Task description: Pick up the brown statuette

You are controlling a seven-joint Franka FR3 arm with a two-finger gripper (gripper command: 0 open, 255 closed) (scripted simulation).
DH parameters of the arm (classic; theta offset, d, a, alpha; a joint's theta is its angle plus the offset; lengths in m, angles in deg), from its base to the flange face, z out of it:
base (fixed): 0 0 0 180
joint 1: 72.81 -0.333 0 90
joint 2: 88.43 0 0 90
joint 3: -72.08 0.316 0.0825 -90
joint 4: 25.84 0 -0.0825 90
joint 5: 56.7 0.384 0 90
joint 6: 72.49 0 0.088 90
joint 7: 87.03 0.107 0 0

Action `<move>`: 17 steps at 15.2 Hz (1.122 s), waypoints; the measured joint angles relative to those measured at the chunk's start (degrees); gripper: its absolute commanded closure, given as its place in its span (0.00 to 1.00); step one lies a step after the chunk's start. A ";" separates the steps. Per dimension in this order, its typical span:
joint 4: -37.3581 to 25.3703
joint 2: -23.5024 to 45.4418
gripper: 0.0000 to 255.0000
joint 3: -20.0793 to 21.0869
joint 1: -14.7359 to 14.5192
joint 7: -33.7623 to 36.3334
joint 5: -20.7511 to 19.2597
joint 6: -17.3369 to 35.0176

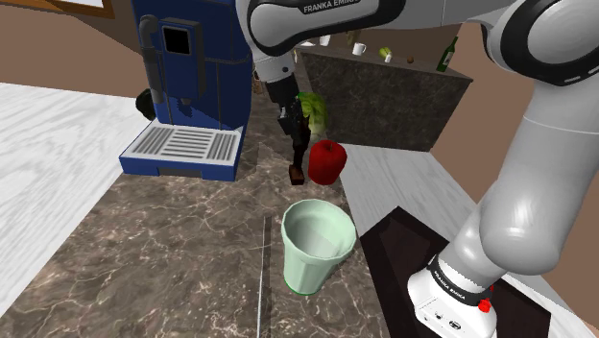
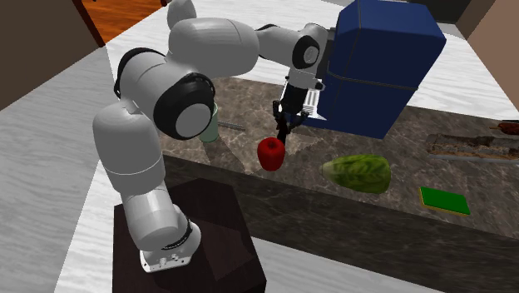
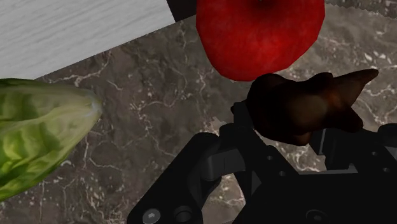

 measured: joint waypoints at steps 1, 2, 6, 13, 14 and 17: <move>0.00 0.00 1.00 0.00 0.00 0.00 0.00 0.00; 0.00 -0.01 1.00 0.00 0.00 0.00 0.00 -0.01; -1.21 -0.26 1.00 0.01 -0.01 -0.21 0.03 -1.47; -5.63 -0.78 1.00 0.09 -0.17 -0.73 0.08 -6.36; -6.41 -0.82 1.00 0.07 -0.14 -0.92 0.04 -7.15; -9.17 -0.60 1.00 0.09 -0.25 -1.17 -0.05 -9.69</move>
